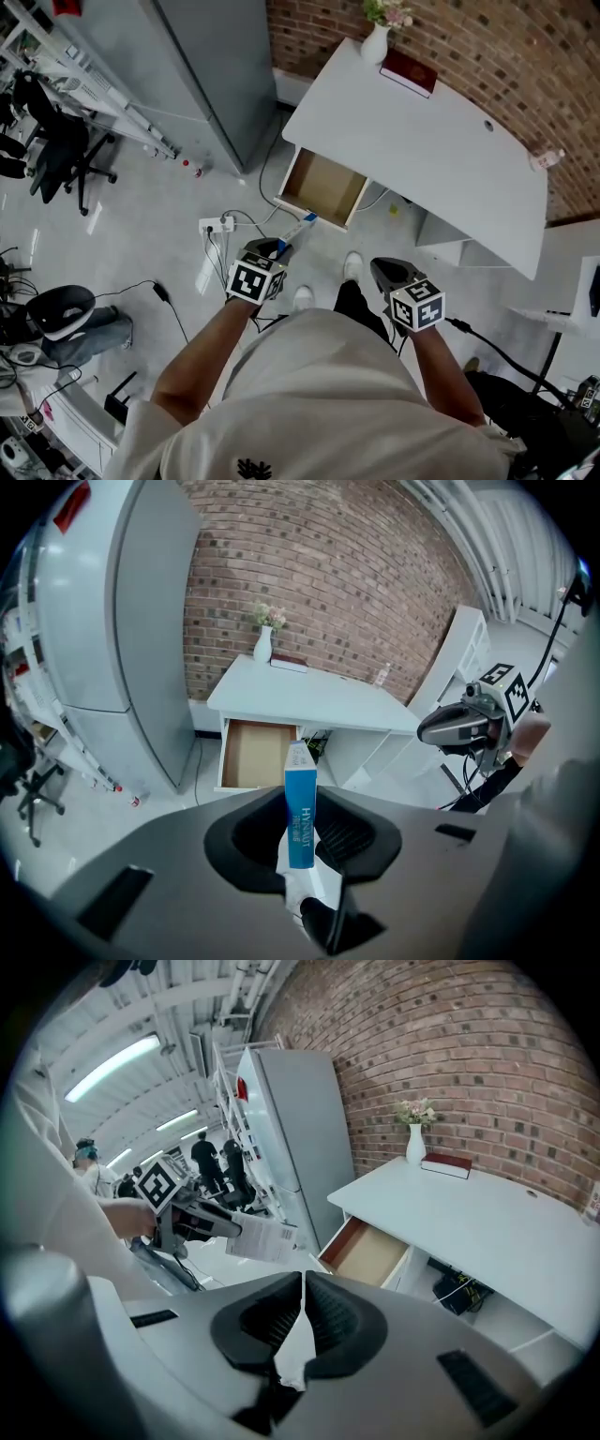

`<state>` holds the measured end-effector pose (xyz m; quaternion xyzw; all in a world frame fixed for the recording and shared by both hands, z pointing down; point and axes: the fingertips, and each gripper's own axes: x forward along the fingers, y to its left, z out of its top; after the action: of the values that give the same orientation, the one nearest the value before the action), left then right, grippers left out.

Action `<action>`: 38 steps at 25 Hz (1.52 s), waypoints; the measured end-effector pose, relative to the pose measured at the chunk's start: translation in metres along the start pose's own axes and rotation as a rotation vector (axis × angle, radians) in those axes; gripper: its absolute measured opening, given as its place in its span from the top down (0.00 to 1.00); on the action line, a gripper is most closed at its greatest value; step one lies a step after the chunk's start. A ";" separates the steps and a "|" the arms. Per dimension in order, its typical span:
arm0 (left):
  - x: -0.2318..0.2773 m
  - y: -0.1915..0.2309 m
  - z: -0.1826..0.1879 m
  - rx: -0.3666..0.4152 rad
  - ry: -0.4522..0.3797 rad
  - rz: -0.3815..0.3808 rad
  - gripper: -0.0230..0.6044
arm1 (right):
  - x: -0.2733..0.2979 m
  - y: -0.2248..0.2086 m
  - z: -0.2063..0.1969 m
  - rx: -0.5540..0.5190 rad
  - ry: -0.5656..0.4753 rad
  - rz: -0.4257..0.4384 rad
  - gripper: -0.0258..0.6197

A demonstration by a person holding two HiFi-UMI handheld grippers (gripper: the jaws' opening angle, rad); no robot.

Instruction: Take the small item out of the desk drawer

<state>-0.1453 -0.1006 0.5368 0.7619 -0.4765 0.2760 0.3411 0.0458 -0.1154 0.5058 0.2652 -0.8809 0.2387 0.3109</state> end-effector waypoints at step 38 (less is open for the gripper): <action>-0.075 -0.017 -0.055 0.015 -0.041 -0.006 0.80 | -0.025 0.076 -0.028 -0.075 0.002 -0.038 0.91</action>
<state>-0.1650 -0.0119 0.5103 0.7713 -0.4791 0.2629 0.3262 0.0277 -0.0344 0.4893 0.2696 -0.8839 0.1997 0.3258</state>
